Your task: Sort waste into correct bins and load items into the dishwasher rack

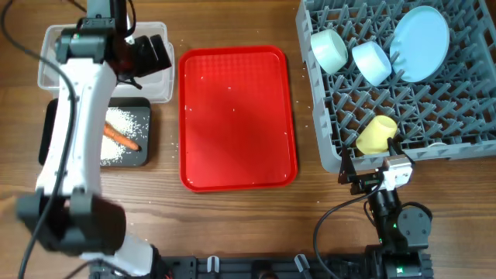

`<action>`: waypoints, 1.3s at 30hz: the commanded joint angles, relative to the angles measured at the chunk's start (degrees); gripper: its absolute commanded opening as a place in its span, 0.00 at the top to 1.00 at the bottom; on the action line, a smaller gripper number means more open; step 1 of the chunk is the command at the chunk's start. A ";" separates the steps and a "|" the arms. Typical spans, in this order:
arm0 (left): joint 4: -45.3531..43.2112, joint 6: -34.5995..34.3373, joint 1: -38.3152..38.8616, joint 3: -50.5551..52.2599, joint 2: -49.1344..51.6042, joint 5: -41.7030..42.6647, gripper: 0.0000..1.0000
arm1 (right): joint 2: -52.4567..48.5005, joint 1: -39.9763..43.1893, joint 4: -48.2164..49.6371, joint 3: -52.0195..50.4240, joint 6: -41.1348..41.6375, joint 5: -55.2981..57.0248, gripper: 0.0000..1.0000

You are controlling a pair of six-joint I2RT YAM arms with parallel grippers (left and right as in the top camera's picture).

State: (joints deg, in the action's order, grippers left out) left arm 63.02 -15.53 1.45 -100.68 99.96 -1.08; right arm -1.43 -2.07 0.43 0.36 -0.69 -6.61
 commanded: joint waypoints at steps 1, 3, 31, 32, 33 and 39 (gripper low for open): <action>0.87 0.50 2.69 -0.96 -10.93 -1.57 0.00 | -0.28 0.26 0.15 -0.07 0.85 -1.09 0.00; -1.77 0.50 3.56 0.61 -17.00 -1.64 0.00 | -0.28 0.26 0.15 -0.07 0.85 -1.09 0.00; -65.66 0.07 -0.31 92.15 -91.95 -1.33 0.00 | -0.28 0.26 0.15 -0.07 0.85 -1.09 0.00; -65.66 0.07 -0.31 92.70 -92.74 -1.33 0.00 | -0.28 0.26 0.15 -0.07 0.85 -1.09 0.00; -65.64 0.09 -0.31 93.13 -93.42 -1.36 0.00 | -0.28 0.26 0.15 -0.07 0.85 -1.09 0.00; -65.66 0.07 -0.31 96.54 -97.88 -1.33 0.00 | -0.28 0.26 0.15 -0.07 0.85 -1.09 0.00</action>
State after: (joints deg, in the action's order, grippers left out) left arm -2.28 -15.40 1.48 -6.31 4.60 -2.28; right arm -1.76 -2.07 0.45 0.36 -0.69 -7.05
